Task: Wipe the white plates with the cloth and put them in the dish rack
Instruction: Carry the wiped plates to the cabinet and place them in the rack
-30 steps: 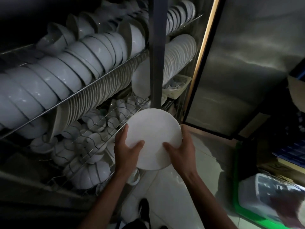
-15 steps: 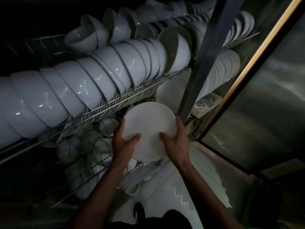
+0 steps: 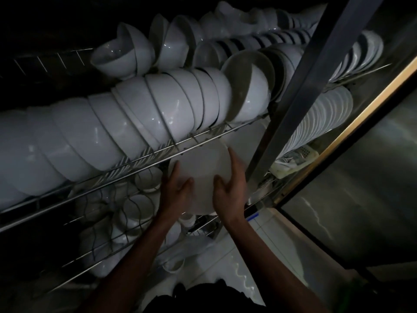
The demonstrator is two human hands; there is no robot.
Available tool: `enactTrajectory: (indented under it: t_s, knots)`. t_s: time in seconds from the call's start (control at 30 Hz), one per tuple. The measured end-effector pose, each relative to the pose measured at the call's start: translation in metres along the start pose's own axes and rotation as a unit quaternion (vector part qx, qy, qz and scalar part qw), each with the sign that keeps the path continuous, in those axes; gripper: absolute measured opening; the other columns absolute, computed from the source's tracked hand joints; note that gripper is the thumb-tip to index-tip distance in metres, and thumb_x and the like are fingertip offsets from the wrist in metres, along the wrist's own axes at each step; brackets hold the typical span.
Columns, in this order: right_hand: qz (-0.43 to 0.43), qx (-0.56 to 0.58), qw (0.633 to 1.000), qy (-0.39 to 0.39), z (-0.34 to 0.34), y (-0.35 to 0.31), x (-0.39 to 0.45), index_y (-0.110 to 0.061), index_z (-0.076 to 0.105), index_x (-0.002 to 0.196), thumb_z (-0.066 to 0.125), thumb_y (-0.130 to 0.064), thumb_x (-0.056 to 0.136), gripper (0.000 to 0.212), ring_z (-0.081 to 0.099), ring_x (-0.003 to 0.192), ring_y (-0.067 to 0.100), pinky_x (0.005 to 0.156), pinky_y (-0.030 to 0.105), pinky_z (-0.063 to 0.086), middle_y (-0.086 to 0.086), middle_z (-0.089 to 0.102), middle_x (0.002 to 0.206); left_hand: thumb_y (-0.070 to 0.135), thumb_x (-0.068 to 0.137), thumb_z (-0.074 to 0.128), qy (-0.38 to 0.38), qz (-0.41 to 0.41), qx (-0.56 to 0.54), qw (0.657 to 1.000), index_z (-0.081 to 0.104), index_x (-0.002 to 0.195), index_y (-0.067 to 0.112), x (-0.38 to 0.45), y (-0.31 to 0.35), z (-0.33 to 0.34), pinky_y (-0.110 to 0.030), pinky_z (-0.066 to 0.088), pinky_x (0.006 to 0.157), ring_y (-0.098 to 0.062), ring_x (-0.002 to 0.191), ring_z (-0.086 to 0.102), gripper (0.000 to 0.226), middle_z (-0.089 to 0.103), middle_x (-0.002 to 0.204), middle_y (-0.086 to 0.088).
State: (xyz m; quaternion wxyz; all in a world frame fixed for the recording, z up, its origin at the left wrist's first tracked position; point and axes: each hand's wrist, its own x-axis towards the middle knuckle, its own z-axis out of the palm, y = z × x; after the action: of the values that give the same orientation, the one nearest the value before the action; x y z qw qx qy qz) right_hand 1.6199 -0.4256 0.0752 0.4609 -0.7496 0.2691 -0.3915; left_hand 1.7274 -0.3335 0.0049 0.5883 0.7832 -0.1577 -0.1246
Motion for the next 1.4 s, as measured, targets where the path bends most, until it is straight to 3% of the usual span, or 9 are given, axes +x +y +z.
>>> enactTrajectory:
  t_s: [0.1, 0.23, 0.4, 0.5, 0.63, 0.93, 1.17, 1.3, 1.4]
  knots:
    - [-0.016, 0.002, 1.000, 0.013, 0.000, 0.005, 0.009, -0.029, 0.038, 0.146, 0.057, 0.013, 0.081, 0.080, 0.036, 0.133, -0.010, 0.114, 0.024, 0.034, -0.011, 0.042, 0.143, 0.015, 0.097, 0.062, -0.021, 0.038, 0.055, 0.998, 0.048, 0.147, 0.023, -0.001, 0.009, 0.011, -0.047, 0.037, 0.114, -0.029, 0.146, 0.033, 0.052, 0.030, 0.159, -0.017]
    - [-0.023, 0.013, 1.000, 0.000, 0.002, 0.016, 0.023, -0.020, 0.041, 0.147, 0.056, 0.016, 0.080, 0.078, 0.039, 0.136, 0.000, 0.117, 0.025, 0.031, -0.006, 0.044, 0.145, 0.022, 0.092, 0.060, 0.016, 0.150, 0.210, 0.966, 0.059, 0.139, 0.018, -0.012, 0.022, 0.023, -0.049, 0.035, 0.114, -0.037, 0.142, 0.038, 0.047, 0.043, 0.151, -0.017]
    - [-0.031, 0.006, 0.999, -0.025, 0.004, 0.023, 0.033, -0.012, 0.043, 0.147, 0.054, 0.016, 0.084, 0.070, 0.038, 0.135, -0.002, 0.116, 0.022, 0.031, -0.001, 0.044, 0.145, 0.009, 0.097, 0.062, -0.061, 0.154, 0.168, 0.972, 0.045, 0.147, 0.010, -0.011, 0.016, 0.034, -0.044, 0.032, 0.118, -0.030, 0.146, 0.033, 0.053, 0.038, 0.155, -0.017]
    - [-0.047, 0.000, 0.998, -0.037, 0.003, 0.025, 0.041, -0.008, 0.043, 0.146, 0.054, 0.018, 0.084, 0.068, 0.042, 0.135, 0.011, 0.117, 0.026, 0.031, 0.008, 0.046, 0.145, 0.008, 0.099, 0.059, -0.093, 0.162, 0.174, 0.967, 0.038, 0.150, 0.009, -0.004, 0.015, 0.035, -0.049, 0.029, 0.119, -0.029, 0.151, 0.024, 0.056, 0.033, 0.158, -0.016]
    - [-0.058, -0.019, 0.997, -0.051, 0.009, 0.029, 0.047, -0.010, 0.043, 0.146, 0.053, 0.016, 0.085, 0.068, 0.039, 0.136, 0.010, 0.114, 0.012, 0.024, 0.011, 0.045, 0.147, 0.011, 0.100, 0.054, -0.113, 0.156, 0.173, 0.966, 0.033, 0.151, 0.004, 0.003, 0.011, 0.037, -0.054, 0.027, 0.119, -0.033, 0.151, 0.022, 0.055, 0.031, 0.159, -0.018]
    - [-0.061, -0.041, 0.993, -0.097, 0.022, 0.050, 0.055, -0.013, 0.040, 0.149, 0.052, 0.012, 0.088, 0.067, 0.034, 0.143, 0.015, 0.115, 0.014, 0.024, 0.009, 0.038, 0.153, 0.009, 0.098, 0.058, -0.103, 0.136, 0.153, 0.973, 0.028, 0.152, 0.012, 0.011, -0.002, 0.037, -0.039, 0.023, 0.122, -0.028, 0.151, 0.024, 0.062, 0.024, 0.161, -0.010]
    - [-0.061, -0.047, 0.991, -0.110, 0.024, 0.056, 0.051, -0.014, 0.037, 0.151, 0.052, 0.012, 0.087, 0.070, 0.028, 0.137, -0.006, 0.108, 0.003, 0.022, 0.007, 0.034, 0.154, 0.005, 0.096, 0.062, -0.100, 0.172, 0.170, 0.965, 0.034, 0.150, 0.003, 0.010, -0.009, 0.029, -0.010, 0.010, 0.116, -0.024, 0.149, 0.019, 0.060, 0.019, 0.156, 0.003]
    - [-0.072, -0.061, 0.990, -0.106, 0.023, 0.056, 0.051, -0.013, 0.034, 0.152, 0.051, 0.011, 0.086, 0.073, 0.023, 0.135, -0.015, 0.108, 0.005, 0.024, 0.007, 0.032, 0.154, 0.002, 0.095, 0.064, -0.105, 0.178, 0.160, 0.965, 0.036, 0.149, 0.002, 0.010, -0.011, 0.028, -0.015, 0.014, 0.118, -0.022, 0.149, 0.018, 0.061, 0.020, 0.154, 0.007]
    - [-0.064, -0.082, 0.988, -0.114, 0.023, 0.054, 0.049, -0.021, 0.028, 0.155, 0.053, 0.011, 0.083, 0.082, 0.027, 0.142, 0.004, 0.113, 0.014, 0.026, 0.003, 0.025, 0.159, 0.003, 0.094, 0.065, -0.097, 0.173, 0.165, 0.966, 0.037, 0.149, 0.004, 0.009, -0.016, 0.026, -0.018, 0.017, 0.119, -0.019, 0.149, 0.020, 0.062, 0.021, 0.155, 0.011]
